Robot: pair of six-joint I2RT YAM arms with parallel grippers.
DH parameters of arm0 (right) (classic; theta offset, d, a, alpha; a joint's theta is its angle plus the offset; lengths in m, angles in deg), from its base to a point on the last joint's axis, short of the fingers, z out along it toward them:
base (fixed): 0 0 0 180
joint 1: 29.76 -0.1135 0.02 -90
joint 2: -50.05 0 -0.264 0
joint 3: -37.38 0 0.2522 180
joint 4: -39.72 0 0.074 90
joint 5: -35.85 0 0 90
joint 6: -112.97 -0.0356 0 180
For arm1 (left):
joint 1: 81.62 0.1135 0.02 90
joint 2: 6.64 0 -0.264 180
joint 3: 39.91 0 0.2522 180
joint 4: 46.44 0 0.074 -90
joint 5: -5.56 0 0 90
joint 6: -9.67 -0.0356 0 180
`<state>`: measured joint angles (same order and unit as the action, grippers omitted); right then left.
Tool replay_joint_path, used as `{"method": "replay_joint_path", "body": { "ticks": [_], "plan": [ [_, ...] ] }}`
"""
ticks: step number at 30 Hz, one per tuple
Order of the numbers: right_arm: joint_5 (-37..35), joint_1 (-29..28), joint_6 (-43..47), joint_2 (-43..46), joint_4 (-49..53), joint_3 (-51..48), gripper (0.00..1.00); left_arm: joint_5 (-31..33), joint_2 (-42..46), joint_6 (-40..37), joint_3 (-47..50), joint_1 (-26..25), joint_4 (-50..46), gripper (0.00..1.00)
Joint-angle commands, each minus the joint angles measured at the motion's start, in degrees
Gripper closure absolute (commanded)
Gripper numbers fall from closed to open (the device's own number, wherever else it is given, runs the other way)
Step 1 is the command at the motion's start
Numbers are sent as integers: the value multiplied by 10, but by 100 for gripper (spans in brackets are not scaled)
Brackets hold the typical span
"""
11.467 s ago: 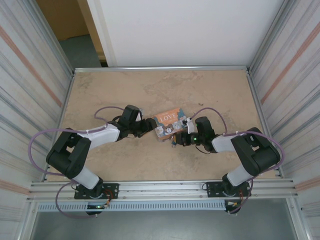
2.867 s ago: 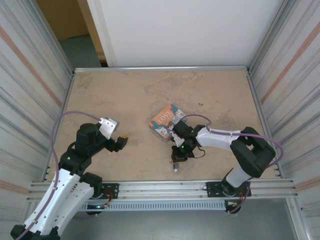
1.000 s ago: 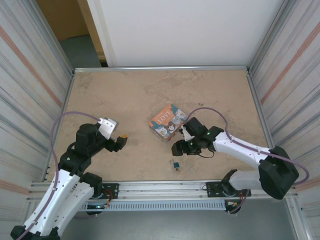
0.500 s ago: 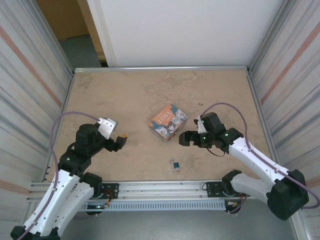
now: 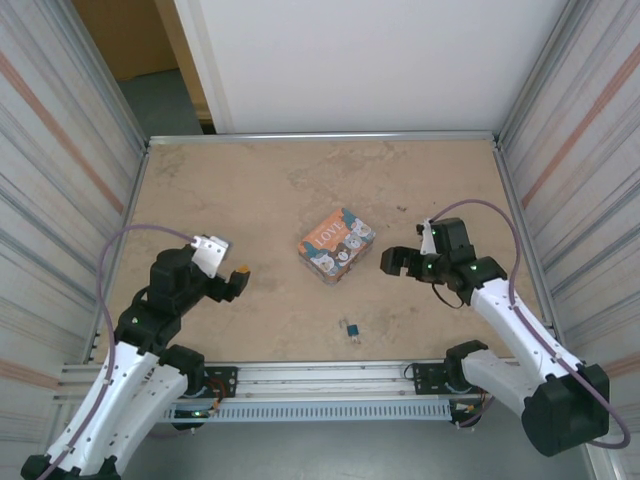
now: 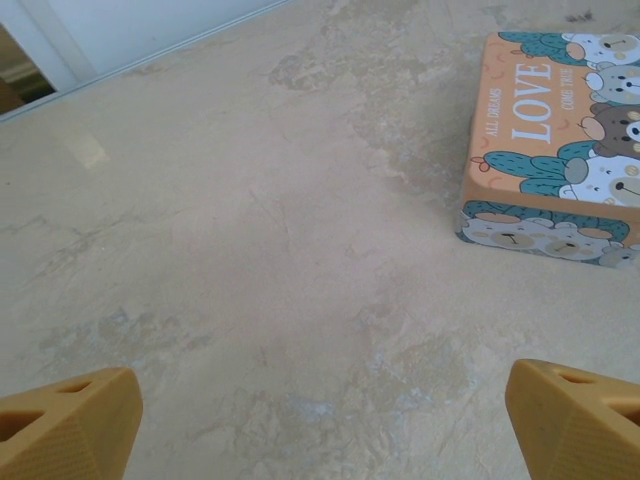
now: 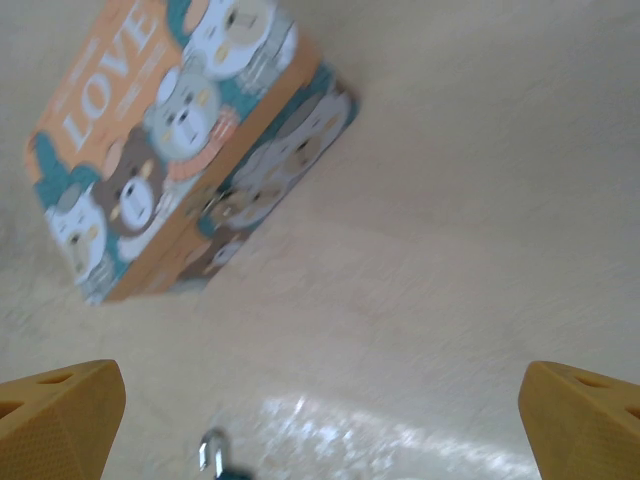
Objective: Unlock the padlock with the key
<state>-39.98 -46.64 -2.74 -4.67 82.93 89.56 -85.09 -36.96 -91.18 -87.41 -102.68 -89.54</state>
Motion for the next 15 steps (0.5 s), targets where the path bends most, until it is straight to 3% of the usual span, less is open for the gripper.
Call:
{"method": "replay_joint_path", "body": {
  "ticks": [1,11,15],
  "plan": [
    [-67,30,42,19,-63,-17,1,32,8,-8,3,3,4,4],
    [-129,121,111,12,-274,-104,1,85,-4,6,10,3,16,1],
    [-195,131,149,-10,-352,-128,1,98,-14,20,6,3,21,1]
  ]
}}
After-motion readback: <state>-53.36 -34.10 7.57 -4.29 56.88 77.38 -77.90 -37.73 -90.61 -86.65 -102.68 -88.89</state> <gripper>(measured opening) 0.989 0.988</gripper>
